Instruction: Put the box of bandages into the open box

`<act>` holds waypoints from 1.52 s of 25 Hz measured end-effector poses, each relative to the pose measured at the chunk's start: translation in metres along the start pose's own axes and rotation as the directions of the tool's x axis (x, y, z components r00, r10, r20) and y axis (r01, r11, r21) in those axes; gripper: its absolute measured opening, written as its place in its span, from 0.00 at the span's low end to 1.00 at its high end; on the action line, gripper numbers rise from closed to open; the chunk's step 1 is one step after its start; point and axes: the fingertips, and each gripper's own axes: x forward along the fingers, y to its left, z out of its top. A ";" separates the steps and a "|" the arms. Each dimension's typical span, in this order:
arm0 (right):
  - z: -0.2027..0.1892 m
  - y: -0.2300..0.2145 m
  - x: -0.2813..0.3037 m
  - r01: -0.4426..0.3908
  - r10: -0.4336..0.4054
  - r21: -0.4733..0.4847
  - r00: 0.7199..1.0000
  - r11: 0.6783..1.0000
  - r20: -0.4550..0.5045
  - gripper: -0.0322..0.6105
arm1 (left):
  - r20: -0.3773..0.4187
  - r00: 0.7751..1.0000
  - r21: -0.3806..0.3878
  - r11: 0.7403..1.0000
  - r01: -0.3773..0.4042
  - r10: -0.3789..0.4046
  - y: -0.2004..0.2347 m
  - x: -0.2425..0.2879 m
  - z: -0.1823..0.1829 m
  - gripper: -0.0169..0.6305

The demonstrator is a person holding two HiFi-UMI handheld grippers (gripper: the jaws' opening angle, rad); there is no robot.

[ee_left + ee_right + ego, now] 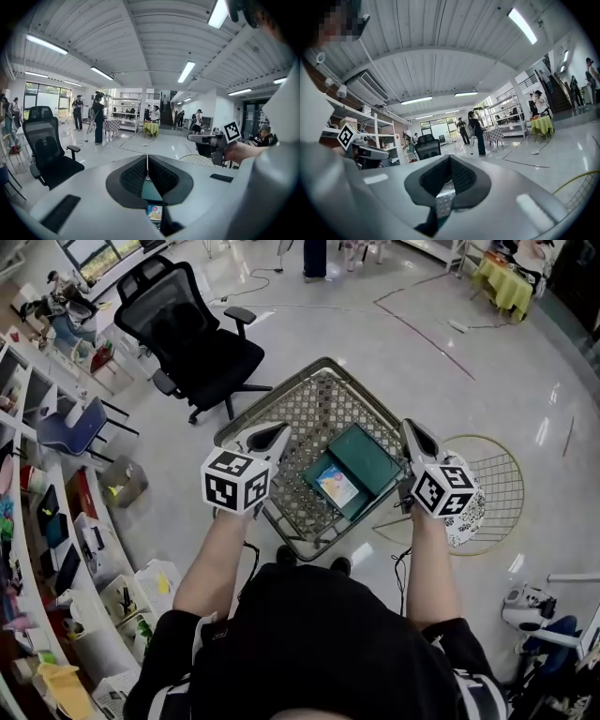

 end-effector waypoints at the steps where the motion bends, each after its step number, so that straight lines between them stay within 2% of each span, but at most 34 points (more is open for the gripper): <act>1: 0.006 0.005 0.002 -0.005 0.005 -0.013 1.000 1.000 0.011 0.07 | 0.004 1.000 -0.001 1.000 -0.001 0.001 0.006 0.001 0.007 0.05; 9: 0.071 0.052 0.034 -0.025 0.040 -0.134 0.993 0.991 0.107 0.06 | 0.124 0.989 0.013 0.997 -0.082 0.080 0.052 -0.006 0.068 0.05; 11: 0.089 0.074 0.037 -0.025 0.052 -0.183 0.988 0.983 0.143 0.06 | 0.160 0.985 0.009 0.997 -0.073 0.070 0.058 -0.013 0.080 0.05; 14: 0.116 0.110 0.021 -0.007 0.074 -0.300 0.975 0.954 0.211 0.06 | 0.239 0.970 -0.035 0.999 -0.022 0.029 0.060 -0.031 0.096 0.05; 16: 0.124 0.121 0.012 0.000 0.083 -0.334 0.969 0.943 0.233 0.06 | 0.273 0.962 -0.027 0.999 -0.022 0.028 0.065 -0.039 0.106 0.05; 20: 0.120 0.112 0.008 0.028 0.048 -0.311 0.971 0.950 0.235 0.06 | 0.270 0.961 0.026 0.997 -0.074 0.064 0.075 -0.041 0.105 0.05; 24: 0.106 0.096 0.012 0.036 0.019 -0.242 0.975 0.970 0.220 0.06 | 0.287 0.952 0.017 0.994 -0.111 0.101 0.083 -0.039 0.100 0.05; 29: 0.093 0.090 0.015 0.040 0.005 -0.216 0.979 0.976 0.204 0.06 | 0.264 0.959 0.001 0.995 -0.104 0.100 0.085 -0.031 0.089 0.05; 38: 0.087 0.098 0.022 0.004 0.039 -0.219 0.981 0.976 0.190 0.06 | 0.256 0.962 -0.001 0.996 -0.093 0.090 0.081 -0.032 0.083 0.05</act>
